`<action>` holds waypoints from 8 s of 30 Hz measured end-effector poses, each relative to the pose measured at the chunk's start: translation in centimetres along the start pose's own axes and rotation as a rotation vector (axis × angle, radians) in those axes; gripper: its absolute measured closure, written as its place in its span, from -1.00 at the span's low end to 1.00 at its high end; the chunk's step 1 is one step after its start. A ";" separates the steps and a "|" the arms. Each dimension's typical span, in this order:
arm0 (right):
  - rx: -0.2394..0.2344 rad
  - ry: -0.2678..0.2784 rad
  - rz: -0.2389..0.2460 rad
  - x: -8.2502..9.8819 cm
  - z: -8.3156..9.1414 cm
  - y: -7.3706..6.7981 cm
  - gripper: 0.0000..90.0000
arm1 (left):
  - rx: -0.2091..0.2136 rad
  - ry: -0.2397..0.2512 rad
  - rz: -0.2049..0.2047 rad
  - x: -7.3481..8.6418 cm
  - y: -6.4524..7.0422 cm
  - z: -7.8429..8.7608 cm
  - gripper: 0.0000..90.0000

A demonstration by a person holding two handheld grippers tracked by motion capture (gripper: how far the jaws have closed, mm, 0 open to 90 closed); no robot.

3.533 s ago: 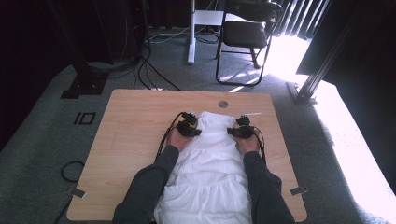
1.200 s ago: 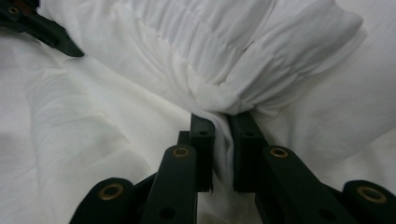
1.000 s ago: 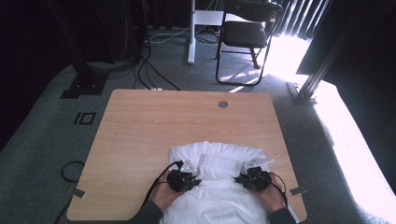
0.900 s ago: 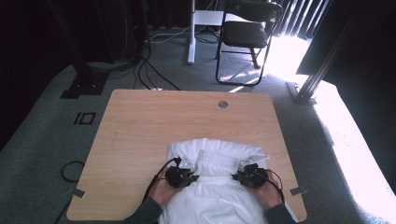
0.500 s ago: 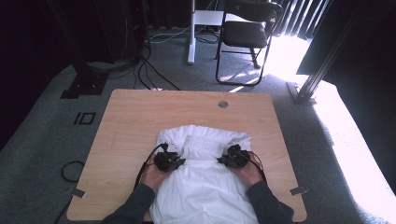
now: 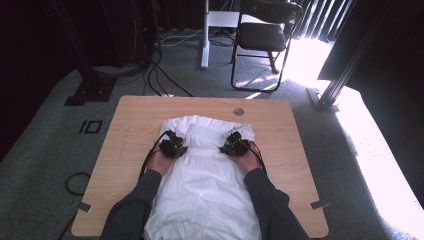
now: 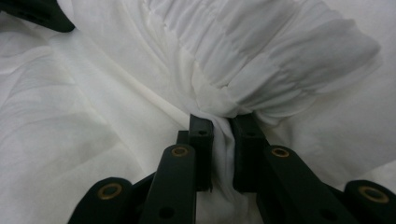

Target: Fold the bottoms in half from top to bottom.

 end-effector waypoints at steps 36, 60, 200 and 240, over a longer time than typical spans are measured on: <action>0.027 0.084 -0.155 -1.7 0.9 5.1 0.16 | 0.170 0.076 0.140 -7.1 -0.5 -1.6 0.79; -0.046 0.139 -0.327 -4.3 1.3 6.2 0.55 | 0.146 0.083 0.114 -7.2 -0.2 -1.1 0.87; 0.217 0.222 -0.322 3.5 8.2 9.0 -0.28 | -0.016 0.224 0.389 3.8 -7.0 4.3 -0.07; 0.257 0.136 -0.366 3.8 4.9 11.6 0.95 | 0.105 0.159 0.528 -0.3 -7.8 -0.5 0.87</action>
Point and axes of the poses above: each handheld gripper's, and its own axes: z roughly backward along the jaws, x roughly out of its underside, y roughly to its right, the point moved 8 cm from there along -z, roughly forward along the jaws, and after that the axes turned 1 degree about x, right-handed, at the moved point
